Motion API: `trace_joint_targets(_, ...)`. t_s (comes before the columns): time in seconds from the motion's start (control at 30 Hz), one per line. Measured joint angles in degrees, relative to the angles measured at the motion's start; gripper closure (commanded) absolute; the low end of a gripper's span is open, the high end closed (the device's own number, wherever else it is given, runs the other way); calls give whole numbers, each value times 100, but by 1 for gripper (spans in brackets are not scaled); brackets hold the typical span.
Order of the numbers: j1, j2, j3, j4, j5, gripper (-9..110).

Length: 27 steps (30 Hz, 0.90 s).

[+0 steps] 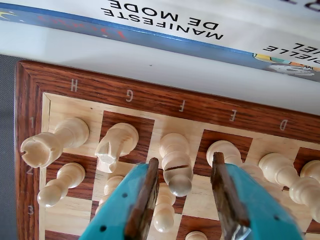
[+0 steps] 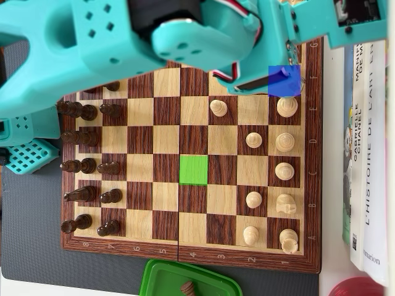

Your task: Play chess

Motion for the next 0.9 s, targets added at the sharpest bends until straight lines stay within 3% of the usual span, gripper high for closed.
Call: trace_joint_targets(0.9, 0, 0, 44, 0, 0, 88)
